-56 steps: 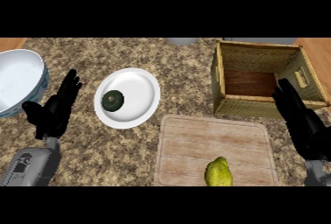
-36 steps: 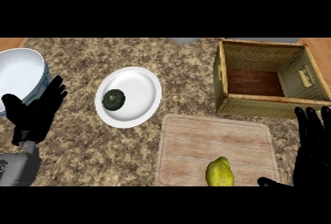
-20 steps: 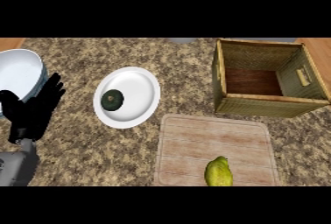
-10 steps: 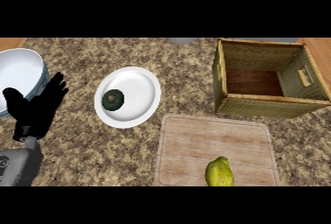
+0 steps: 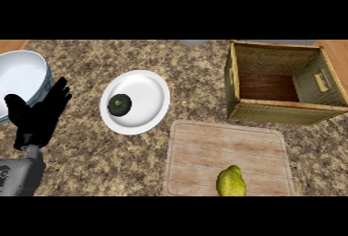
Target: Pick the pear from the cutting board and place it in the basket
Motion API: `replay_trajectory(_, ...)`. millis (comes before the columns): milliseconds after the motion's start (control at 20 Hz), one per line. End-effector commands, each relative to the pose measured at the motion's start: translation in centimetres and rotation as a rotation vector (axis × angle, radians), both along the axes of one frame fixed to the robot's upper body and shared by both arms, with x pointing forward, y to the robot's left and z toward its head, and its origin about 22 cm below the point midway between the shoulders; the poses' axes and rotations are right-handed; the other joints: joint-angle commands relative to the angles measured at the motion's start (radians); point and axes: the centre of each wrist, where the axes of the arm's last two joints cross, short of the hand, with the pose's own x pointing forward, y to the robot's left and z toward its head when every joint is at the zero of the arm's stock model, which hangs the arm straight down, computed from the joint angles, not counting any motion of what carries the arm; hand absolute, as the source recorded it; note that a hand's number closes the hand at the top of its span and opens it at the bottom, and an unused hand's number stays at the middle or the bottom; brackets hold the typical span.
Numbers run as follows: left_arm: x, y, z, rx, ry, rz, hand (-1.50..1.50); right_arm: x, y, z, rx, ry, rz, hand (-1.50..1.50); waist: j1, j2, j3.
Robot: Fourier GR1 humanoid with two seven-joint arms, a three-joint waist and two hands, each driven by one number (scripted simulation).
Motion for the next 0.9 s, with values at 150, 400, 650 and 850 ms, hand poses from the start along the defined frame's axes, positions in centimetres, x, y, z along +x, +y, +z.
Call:
replay_trajectory(150,-0.4,-0.9,1.6,-0.007,-0.013,-0.03,0.0,1.6,6.5,-3.6,0.042,-0.04,-0.051,-1.5,0.007,0.0,0.0)
replay_trajectory(400,-0.5,0.9,1.1,-0.01,0.001,0.002,0.0,2.2,10.5,-5.9,0.053,-0.076,-0.089,-1.5,0.007,0.001,0.0)
replay_trajectory(650,-1.5,-1.2,0.4,-0.013,-0.008,-0.03,0.0,4.1,14.6,-6.3,0.171,-0.093,-0.119,-1.5,0.009,0.0,0.0)
replay_trajectory(850,1.5,-0.2,-0.9,-0.004,-0.012,-0.012,0.0,7.5,14.9,-8.6,0.115,-0.044,-0.094,-1.5,0.004,0.003,-0.001)
